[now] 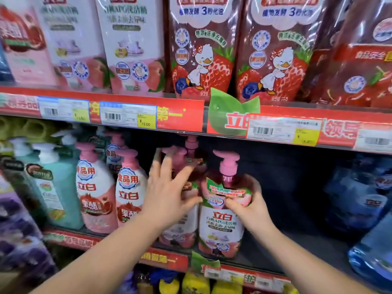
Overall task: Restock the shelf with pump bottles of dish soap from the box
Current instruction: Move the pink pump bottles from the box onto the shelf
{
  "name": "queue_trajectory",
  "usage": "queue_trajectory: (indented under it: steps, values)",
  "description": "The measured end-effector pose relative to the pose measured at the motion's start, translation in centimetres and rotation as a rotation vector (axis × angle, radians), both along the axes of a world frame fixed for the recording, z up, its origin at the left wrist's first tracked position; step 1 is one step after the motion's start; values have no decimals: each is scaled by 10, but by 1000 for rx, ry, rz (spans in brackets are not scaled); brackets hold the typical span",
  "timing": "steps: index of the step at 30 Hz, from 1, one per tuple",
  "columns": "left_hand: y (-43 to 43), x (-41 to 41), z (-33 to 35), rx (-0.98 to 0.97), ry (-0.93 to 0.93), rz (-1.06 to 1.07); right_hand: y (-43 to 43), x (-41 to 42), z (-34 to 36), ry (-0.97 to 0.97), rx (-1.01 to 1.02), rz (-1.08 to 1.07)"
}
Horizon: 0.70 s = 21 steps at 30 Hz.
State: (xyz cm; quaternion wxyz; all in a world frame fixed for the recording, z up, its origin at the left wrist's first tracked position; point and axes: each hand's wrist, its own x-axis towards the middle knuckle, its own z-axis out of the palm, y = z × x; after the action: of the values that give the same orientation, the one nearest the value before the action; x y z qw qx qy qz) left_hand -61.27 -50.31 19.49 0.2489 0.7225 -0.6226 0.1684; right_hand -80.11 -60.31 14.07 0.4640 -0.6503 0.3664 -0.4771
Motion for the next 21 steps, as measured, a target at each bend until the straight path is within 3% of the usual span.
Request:
queue_trajectory:
  steps: [3,9,21]
  values:
    - [-3,5,-12,-10,-127,-53,5,-7,0,108,-43,46]
    - [-6,11,-18,-147,-97,-169,10,-18,-15,306,-53,106]
    - [-8,11,-18,-149,-64,-174,7,-13,-19,306,-29,80]
